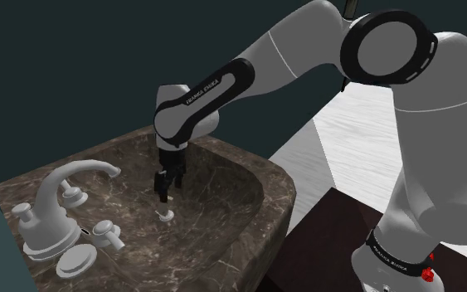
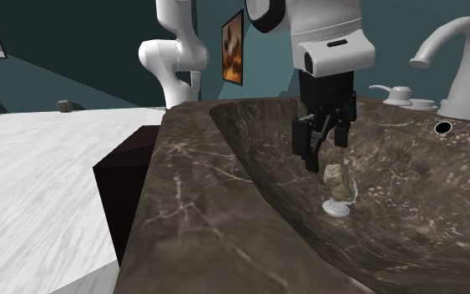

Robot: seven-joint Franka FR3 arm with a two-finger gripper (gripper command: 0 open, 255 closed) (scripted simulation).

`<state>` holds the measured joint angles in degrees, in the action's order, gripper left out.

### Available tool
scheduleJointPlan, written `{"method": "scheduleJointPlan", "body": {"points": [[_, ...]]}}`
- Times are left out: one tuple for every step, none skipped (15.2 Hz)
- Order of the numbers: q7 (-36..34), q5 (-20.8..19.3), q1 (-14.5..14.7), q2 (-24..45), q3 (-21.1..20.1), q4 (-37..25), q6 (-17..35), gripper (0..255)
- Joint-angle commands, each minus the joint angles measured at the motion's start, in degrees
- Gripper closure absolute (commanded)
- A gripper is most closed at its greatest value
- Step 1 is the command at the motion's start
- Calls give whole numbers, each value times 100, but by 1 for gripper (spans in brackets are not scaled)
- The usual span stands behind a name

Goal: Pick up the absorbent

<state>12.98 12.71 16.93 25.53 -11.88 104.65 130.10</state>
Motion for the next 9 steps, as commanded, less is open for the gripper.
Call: {"method": "scheduleJointPlan", "body": {"points": [[41, 5, 3, 115, 3, 48, 160, 0], [41, 5, 3, 114, 3, 49, 160, 0], [41, 5, 3, 115, 3, 48, 160, 0], [38, 4, 4, 108, 2, 45, 151, 255], [35, 4, 6, 106, 2, 47, 152, 255], [34, 4, 6, 107, 1, 47, 153, 255], [34, 5, 7, 106, 1, 50, 155, 255], [34, 4, 7, 107, 1, 48, 154, 255], [33, 4, 7, 109, 1, 44, 153, 255]]}}
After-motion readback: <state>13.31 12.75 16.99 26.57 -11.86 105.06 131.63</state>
